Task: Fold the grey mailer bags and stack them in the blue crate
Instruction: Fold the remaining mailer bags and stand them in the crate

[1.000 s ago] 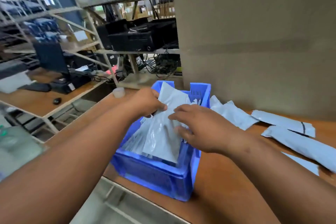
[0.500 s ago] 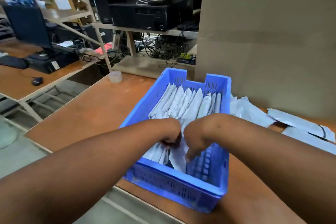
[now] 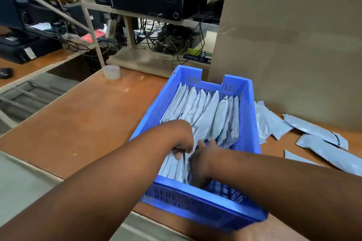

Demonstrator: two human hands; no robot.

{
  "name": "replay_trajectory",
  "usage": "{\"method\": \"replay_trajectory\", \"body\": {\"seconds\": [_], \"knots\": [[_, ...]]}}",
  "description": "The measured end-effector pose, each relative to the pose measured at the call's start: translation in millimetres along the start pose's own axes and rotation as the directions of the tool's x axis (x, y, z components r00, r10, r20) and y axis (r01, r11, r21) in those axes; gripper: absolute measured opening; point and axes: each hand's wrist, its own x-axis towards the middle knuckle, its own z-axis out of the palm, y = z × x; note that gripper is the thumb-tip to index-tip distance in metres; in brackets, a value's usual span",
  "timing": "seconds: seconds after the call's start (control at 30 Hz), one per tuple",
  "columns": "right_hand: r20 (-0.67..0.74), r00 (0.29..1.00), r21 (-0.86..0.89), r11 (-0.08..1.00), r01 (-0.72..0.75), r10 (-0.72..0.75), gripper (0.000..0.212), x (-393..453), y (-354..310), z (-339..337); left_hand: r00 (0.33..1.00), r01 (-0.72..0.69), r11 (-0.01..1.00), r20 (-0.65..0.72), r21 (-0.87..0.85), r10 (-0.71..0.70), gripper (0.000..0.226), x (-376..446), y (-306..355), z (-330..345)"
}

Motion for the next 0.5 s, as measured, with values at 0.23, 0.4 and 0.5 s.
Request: {"method": "replay_trajectory", "body": {"seconds": [0.23,0.4,0.5], "knots": [[0.146,0.989,-0.205,0.979,-0.004,0.035,0.079,-11,-16,-11,1.000,0.018,0.990,-0.011,0.143,-0.017,0.035,6,4,2],[0.189,0.981,-0.122,0.990,0.068,-0.044,0.054,-29,-11,-23,0.992,-0.006,0.986,-0.122,0.168,0.027,0.047,10,2,2],[0.274,0.948,0.127,0.983,0.132,-0.163,0.037,-30,0,-17,0.981,-0.049,0.976,-0.172,0.214,0.087,0.051,8,0,4]]}}
